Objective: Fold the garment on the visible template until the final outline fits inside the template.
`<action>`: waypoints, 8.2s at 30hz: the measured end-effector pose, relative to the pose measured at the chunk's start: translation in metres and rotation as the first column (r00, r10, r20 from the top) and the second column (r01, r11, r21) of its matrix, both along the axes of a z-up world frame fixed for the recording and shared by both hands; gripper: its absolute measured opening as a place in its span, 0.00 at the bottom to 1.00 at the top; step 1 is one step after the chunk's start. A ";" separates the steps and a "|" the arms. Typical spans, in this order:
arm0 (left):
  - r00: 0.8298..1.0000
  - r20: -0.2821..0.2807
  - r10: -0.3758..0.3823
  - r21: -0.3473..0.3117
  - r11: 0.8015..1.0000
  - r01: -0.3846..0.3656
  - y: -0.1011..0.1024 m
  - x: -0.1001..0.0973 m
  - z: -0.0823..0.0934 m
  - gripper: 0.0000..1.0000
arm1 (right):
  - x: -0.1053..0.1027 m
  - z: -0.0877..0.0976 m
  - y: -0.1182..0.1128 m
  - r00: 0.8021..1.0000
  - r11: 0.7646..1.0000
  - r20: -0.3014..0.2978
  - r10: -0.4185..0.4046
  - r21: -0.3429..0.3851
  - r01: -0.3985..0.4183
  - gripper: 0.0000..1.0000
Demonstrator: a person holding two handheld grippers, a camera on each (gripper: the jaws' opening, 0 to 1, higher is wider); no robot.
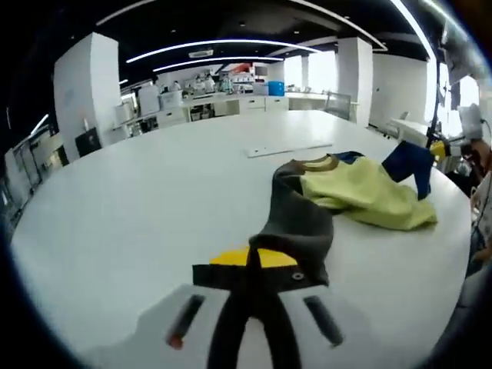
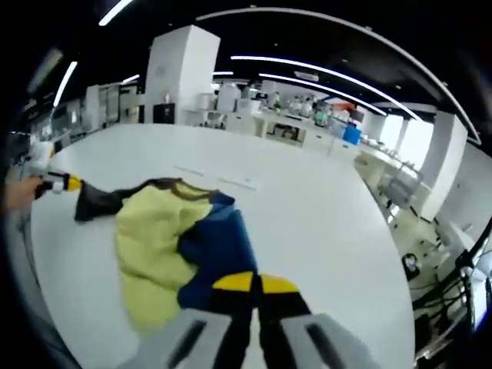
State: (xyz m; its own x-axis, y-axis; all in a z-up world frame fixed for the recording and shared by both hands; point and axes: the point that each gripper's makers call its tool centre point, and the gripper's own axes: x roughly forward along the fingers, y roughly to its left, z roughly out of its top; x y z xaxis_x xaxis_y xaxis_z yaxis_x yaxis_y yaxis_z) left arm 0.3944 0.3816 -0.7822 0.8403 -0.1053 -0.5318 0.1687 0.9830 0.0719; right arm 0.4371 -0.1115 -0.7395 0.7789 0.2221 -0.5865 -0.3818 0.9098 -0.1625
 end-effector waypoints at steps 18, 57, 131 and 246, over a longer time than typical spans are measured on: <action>0.991 -0.126 0.054 0.136 0.990 -0.037 0.052 0.021 -0.051 0.00 | 0.014 -0.037 -0.054 0.985 0.988 -0.076 -0.157 -0.018 0.156 0.00; 0.991 -0.118 0.065 0.265 0.964 -0.032 0.101 0.053 -0.032 0.32 | 0.015 -0.056 -0.095 0.978 0.985 -0.120 -0.170 -0.010 0.170 0.00; 0.933 0.107 -0.342 -0.146 0.923 0.355 -0.073 -0.088 0.053 0.99 | -0.051 -0.106 -0.015 0.940 0.992 -0.323 0.105 -0.033 -0.122 0.01; 0.939 0.118 -0.324 -0.095 0.937 0.336 -0.083 -0.125 0.067 0.99 | -0.074 -0.074 0.238 0.804 0.836 -0.231 0.549 0.165 -0.524 0.51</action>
State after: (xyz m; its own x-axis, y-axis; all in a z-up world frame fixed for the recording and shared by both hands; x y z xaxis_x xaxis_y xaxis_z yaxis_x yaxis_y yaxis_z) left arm 0.2698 0.2989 -0.7155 0.7959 -0.4399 -0.4160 0.4827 0.8758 -0.0025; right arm 0.3635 0.1262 -0.8139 0.3434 0.6200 -0.7055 -0.8292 0.5529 0.0823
